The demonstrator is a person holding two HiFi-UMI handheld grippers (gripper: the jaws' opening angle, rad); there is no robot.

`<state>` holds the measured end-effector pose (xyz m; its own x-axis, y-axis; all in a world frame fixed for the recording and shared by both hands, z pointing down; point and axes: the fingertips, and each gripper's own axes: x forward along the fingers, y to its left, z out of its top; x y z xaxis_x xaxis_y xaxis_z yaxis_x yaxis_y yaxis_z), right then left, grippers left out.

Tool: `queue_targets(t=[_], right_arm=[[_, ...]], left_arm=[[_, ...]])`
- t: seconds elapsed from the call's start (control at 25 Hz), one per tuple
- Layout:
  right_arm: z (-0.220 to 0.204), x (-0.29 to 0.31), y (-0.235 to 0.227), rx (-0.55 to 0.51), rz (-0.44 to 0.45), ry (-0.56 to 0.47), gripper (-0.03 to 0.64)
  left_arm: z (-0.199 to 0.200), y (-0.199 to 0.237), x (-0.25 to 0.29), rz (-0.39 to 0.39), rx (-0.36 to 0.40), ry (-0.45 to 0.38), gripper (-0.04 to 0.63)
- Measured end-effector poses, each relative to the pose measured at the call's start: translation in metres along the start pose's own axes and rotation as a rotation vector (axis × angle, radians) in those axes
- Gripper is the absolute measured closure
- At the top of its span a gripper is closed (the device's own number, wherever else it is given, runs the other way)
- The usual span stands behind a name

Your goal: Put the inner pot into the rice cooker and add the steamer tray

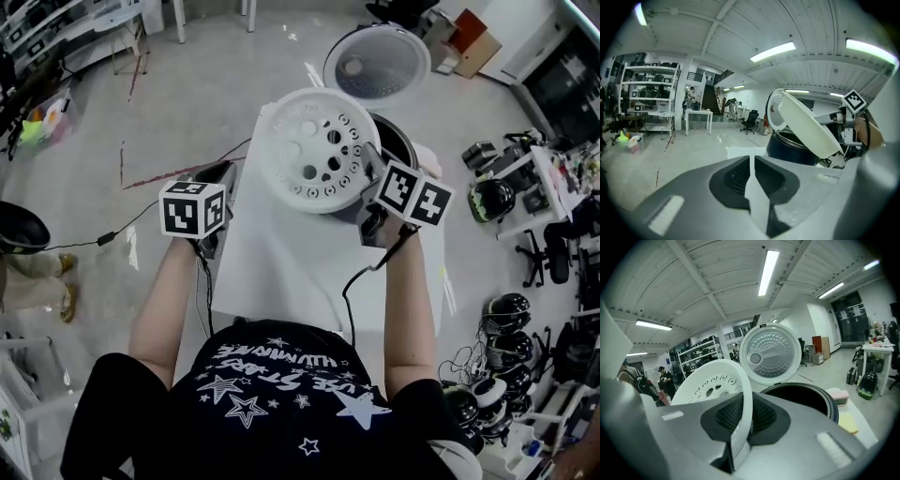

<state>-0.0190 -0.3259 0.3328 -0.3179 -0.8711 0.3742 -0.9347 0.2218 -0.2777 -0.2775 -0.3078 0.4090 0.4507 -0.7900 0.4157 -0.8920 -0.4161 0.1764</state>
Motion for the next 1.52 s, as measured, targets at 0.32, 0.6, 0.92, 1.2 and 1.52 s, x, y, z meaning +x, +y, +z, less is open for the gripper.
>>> queue_targets(t=[0.32, 0.6, 0.92, 1.2, 1.52], right_arm=[[0.036, 0.003, -0.069, 0.007, -0.009, -0.017, 0.557], [0.038, 0.009, -0.136, 0.006, -0.038, 0.027, 0.557], [0.026, 0.03, -0.177, -0.012, -0.039, 0.089, 0.557], [0.011, 0.053, -0.188, -0.025, -0.005, 0.152, 0.554], [0.001, 0.063, -0.19, -0.098, 0.037, 0.177, 0.533]], left_arm=[[0.022, -0.049, 0.032, 0.004, 0.025, -0.014, 0.557], [0.028, -0.083, 0.059, 0.023, 0.029, -0.005, 0.557], [0.017, -0.117, 0.084, 0.035, 0.033, 0.025, 0.557], [0.01, -0.124, 0.092, 0.078, 0.017, 0.045, 0.557], [-0.004, -0.143, 0.09, 0.141, 0.003, 0.059, 0.557]])
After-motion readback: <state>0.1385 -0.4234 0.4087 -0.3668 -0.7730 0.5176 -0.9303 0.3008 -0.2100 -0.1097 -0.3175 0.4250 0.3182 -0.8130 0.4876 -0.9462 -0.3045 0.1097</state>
